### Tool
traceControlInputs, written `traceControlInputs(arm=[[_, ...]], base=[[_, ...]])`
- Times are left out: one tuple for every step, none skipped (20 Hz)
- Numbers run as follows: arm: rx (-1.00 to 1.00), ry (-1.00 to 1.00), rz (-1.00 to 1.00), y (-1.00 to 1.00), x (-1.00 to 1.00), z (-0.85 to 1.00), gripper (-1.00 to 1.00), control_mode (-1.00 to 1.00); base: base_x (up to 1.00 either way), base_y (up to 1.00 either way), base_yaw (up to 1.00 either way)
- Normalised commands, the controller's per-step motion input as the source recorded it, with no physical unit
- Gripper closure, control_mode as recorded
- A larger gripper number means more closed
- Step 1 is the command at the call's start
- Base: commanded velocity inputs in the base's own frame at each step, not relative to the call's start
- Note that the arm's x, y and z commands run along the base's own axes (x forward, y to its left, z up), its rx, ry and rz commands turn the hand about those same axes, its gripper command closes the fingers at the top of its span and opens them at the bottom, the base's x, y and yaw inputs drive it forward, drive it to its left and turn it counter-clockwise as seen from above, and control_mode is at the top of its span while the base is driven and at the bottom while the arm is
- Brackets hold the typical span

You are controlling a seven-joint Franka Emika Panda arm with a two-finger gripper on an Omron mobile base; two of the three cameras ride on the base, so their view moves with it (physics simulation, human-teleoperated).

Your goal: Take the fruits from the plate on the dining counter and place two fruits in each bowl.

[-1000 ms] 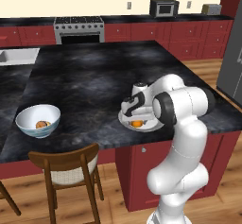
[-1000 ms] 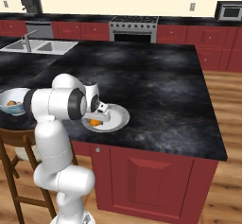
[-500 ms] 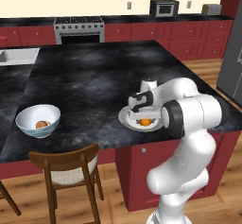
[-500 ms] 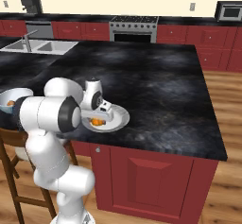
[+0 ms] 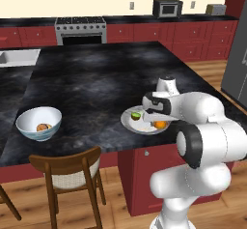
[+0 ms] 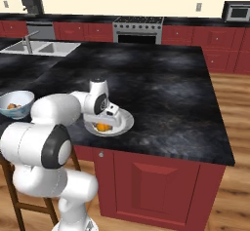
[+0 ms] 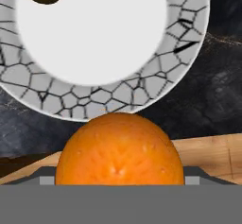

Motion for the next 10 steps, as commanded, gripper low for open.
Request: traceControlInputs(arm=[[0.00,0.00,0.00,0.00,-0.14,0.77,1.00,-1.00],[0.00,0.00,0.00,0.03,-0.23,0.72,1.00,-1.00],[0.00,0.00,0.00,0.00,-0.36,0.61,1.00,-1.00],[0.00,0.00,0.01,0.00,-0.44,0.56,1.00,-1.00],[0.00,0.00,0.01,0.00,-0.54,0.61,1.00,-1.00],[0.00,-0.02,0.00,0.00,-0.60,0.59,1.00,-1.00],[0.00,-0.05,0.01,0.00,-0.61,0.48,1.00,-1.00],[0.00,-0.04,0.00,0.00,-0.35,0.49,1.00,-1.00],[0.00,-0.01,0.00,0.00,-0.40,0.55,1.00,-1.00],[0.00,-0.01,0.00,0.00,-0.42,0.51,1.00,-1.00]], base=[[0.00,0.00,0.00],[0.00,0.00,0.00],[0.00,0.00,0.00],[0.00,0.00,0.00],[0.00,0.00,0.00],[0.00,0.00,0.00],[0.00,0.00,0.00],[0.00,0.00,0.00],[0.00,0.00,0.00],[0.00,0.00,0.00]])
